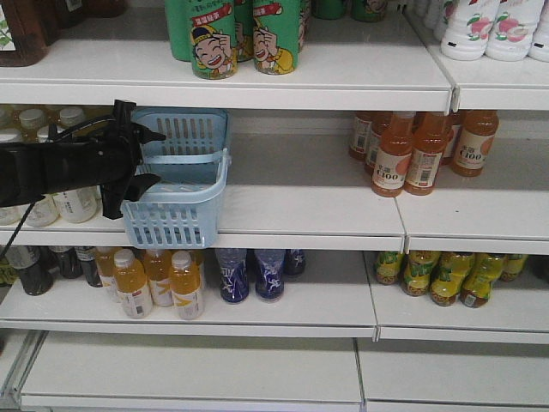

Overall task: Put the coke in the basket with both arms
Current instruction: 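Lift the basket off the shelf with the left gripper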

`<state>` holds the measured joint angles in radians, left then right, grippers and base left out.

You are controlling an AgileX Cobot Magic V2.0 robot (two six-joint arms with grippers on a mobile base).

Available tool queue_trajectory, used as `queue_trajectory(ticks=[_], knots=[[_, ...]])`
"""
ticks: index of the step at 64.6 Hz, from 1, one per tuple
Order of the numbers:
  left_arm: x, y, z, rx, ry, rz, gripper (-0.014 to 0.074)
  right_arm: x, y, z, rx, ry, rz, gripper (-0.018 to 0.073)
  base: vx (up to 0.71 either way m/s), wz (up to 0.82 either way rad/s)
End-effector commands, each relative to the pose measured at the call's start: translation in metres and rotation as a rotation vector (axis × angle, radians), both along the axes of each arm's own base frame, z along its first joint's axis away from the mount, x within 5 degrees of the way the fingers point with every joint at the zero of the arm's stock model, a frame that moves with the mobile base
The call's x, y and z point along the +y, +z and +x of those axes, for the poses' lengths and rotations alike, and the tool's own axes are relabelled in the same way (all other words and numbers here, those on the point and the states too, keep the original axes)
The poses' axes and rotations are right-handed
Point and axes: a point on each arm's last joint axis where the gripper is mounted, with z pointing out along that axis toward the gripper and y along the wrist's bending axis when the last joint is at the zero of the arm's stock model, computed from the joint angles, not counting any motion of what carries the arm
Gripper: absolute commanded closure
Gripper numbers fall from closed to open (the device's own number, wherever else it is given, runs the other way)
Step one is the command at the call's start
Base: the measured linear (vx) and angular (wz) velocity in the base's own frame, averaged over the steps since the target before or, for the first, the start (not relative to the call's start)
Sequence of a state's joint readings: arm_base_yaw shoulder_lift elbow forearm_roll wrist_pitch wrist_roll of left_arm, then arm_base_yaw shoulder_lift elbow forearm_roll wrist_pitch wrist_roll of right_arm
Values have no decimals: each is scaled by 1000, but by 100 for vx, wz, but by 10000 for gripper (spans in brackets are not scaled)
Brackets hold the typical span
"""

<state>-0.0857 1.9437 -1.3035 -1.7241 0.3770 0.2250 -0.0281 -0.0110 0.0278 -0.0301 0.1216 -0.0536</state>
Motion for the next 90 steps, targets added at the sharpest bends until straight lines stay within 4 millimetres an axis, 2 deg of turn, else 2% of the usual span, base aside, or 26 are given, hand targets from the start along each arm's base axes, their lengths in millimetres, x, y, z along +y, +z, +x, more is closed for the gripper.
queue_trajectory(ticks=[1, 7, 18, 28, 41, 57, 61, 72, 90], knots=[[-6, 39, 0, -106, -29, -76, 189, 0, 5, -1, -82, -2, -12, 569, 0, 0], [-6, 43, 1, -169, -75, 7, 300, 0, 5, -1, -82, -2, -12, 569, 0, 0], [-8, 45, 0, -303, -196, 203, 605, 0, 5, -1, -82, -2, -12, 569, 0, 0], [-20, 51, -7, -399, -355, 174, 605, 0, 5, -1, -82, -2, -12, 569, 0, 0], [-35, 62, -22, -493, -558, 33, 605, 0, 5, -1, -82, -2, -12, 569, 0, 0], [-49, 75, -47, -593, -820, -161, 605, 0, 5, -1, -82, -2, -12, 569, 0, 0], [-53, 74, -53, -577, -865, -148, 605, 0, 5, -1, -82, -2, -12, 569, 0, 0], [-70, 56, -76, -486, -984, -103, 605, 0, 5, -1, -82, -2, -12, 569, 0, 0], [-99, 14, -113, -388, -1098, -125, 605, 0, 5, -1, -82, -2, -12, 569, 0, 0]])
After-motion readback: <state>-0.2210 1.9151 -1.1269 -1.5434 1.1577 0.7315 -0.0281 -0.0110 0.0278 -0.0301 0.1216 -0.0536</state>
